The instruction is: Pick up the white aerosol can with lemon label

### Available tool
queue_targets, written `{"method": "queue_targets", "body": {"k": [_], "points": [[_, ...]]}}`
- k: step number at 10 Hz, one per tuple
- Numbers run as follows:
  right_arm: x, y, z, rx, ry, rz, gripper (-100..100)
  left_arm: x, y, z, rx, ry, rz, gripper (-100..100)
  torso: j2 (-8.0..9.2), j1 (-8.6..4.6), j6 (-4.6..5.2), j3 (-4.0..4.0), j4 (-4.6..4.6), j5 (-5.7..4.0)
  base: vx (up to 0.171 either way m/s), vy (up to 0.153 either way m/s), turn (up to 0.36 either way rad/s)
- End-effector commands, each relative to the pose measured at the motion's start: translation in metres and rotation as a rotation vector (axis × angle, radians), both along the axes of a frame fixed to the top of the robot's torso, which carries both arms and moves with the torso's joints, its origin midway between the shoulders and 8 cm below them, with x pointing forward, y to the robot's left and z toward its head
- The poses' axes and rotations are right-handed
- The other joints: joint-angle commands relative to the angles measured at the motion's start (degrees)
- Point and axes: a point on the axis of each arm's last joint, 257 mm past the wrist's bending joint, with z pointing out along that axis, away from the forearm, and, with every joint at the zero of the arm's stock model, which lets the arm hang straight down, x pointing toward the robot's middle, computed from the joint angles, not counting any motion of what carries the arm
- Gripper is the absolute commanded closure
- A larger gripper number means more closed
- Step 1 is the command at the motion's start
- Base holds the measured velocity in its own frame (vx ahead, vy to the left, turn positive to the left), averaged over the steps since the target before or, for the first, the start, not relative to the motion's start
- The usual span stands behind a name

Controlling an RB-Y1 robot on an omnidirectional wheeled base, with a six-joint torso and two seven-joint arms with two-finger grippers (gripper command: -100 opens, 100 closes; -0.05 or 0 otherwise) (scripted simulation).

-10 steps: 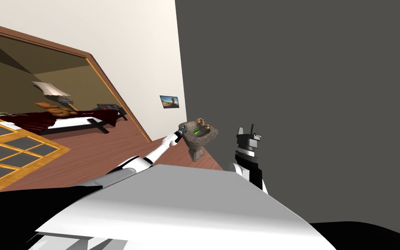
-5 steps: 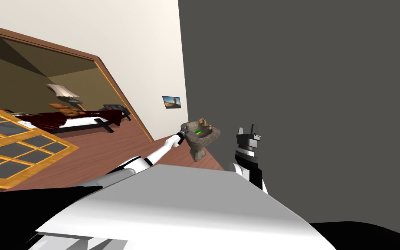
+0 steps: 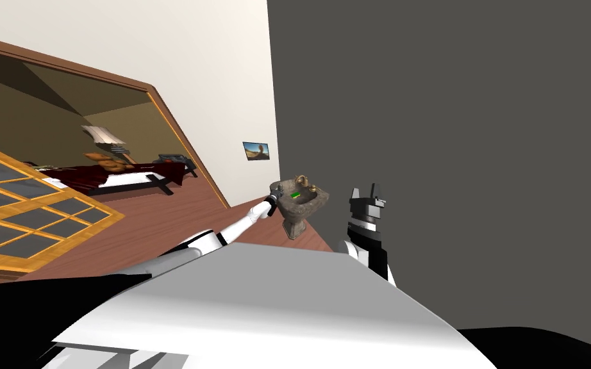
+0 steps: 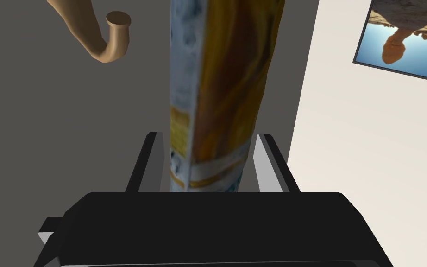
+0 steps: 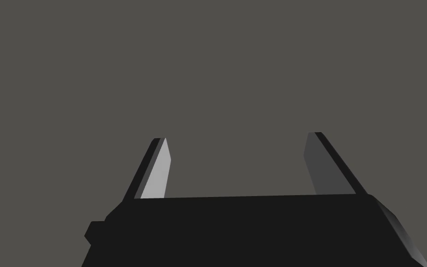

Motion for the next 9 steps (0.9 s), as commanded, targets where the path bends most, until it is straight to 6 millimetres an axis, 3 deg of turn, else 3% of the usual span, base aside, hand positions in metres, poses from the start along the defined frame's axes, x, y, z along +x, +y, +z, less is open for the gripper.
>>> {"method": "queue_targets", "body": {"k": [1, 3, 4, 7, 8, 9], "points": [[0.000, 0.000, 0.000, 0.000, 0.000, 0.000, 0, -0.007, -0.006, -0.001, 0.000, -0.016, 0.009, 100, 0.00, 0.00, 0.00, 0.00, 0.00, 0.00, 0.008, 0.052, -0.023], [0.000, 0.000, 0.000, 0.000, 0.000, 0.000, 0, -0.006, -0.004, 0.000, -0.033, -0.014, 0.019, 100, 0.07, -0.22, -0.01, 0.05, 0.03, -0.03, -0.001, 0.000, -0.002], [0.000, 0.000, 0.000, 0.000, 0.000, 0.000, 0, -0.015, -0.028, 0.015, -0.039, -0.061, -0.009, 100, 0.08, -0.29, -0.01, 0.06, 0.04, -0.03, 0.014, 0.068, 0.101], [0.000, 0.000, 0.000, 0.000, 0.000, 0.000, 0, -0.021, -0.034, 0.013, -0.067, -0.075, -0.001, 100, 0.07, -0.07, -0.01, 0.07, 0.07, 0.01, 0.019, 0.052, 0.004], [0.000, 0.000, 0.000, 0.000, 0.000, 0.000, 0, -0.033, -0.057, 0.030, -0.078, -0.124, -0.034, 100, 0.11, -0.17, -0.01, 0.09, 0.08, 0.01, 0.019, 0.073, 0.105], [0.000, 0.000, 0.000, 0.000, 0.000, 0.000, 0, -0.038, -0.065, 0.030, -0.082, -0.139, -0.046, 100, 0.10, -0.04, 0.00, 0.12, 0.13, 0.01, 0.034, 0.085, 0.029]]}}
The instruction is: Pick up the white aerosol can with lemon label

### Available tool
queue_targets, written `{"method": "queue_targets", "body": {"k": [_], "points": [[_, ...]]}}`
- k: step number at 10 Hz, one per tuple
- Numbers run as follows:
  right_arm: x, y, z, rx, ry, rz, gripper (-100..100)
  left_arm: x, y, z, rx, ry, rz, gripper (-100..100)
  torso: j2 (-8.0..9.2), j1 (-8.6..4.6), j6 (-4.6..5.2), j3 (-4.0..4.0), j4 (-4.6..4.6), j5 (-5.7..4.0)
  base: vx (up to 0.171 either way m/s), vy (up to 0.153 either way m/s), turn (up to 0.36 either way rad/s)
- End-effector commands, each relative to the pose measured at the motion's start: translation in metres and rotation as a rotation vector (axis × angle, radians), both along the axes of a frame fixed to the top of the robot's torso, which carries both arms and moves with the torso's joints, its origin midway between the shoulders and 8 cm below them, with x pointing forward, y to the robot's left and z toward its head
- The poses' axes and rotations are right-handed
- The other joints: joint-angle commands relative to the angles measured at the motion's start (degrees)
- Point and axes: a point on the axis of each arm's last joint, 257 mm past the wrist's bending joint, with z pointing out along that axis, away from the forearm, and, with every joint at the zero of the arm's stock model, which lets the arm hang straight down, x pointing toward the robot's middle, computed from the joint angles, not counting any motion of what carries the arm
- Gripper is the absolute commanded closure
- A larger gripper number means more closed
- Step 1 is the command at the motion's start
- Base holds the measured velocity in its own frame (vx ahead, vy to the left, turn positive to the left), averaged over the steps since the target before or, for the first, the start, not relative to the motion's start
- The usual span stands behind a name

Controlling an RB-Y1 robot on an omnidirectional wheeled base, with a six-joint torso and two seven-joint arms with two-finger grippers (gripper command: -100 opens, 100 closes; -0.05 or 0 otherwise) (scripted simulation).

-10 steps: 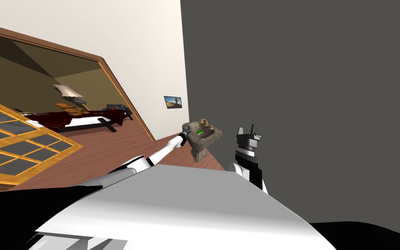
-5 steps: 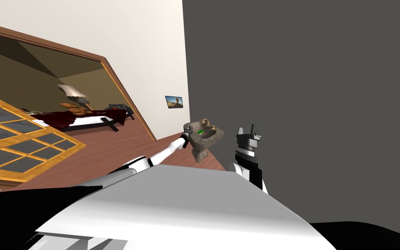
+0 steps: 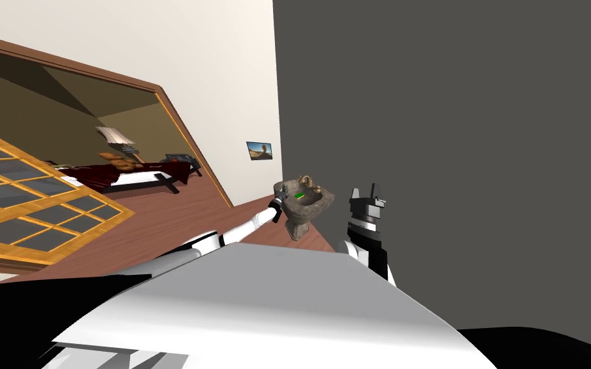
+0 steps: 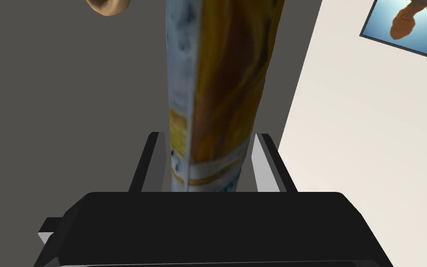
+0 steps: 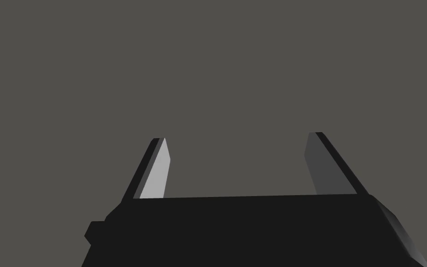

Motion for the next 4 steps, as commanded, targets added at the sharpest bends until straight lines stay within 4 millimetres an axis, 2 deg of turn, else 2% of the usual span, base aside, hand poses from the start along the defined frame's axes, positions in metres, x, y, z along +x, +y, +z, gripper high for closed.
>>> {"method": "queue_targets", "body": {"k": [1, 3, 4], "points": [[0.0000, 0.0000, 0.0000, 0.000, 0.000, 0.000, 0, -0.0076, -0.0087, 0.0032, -0.032, -0.019, -0.002, 100, 0.00, 0.00, 0.00, 0.00, 0.00, 0.00, 0.014, 0.046, -0.013], [0.0000, 0.0000, 0.0000, 0.000, 0.000, 0.000, 0, -0.0063, -0.0073, 0.0037, -0.032, -0.018, 0.000, 100, 0.07, -0.18, 0.01, 0.04, 0.01, -0.01, -0.002, 0.006, -0.004], [0.0000, 0.0000, 0.0000, 0.000, 0.000, 0.000, 0, -0.0065, -0.0069, 0.0036, -0.037, -0.018, 0.002, 0, 0.08, -0.22, 0.01, 0.05, 0.03, -0.03, 0.000, 0.000, 0.000]]}}
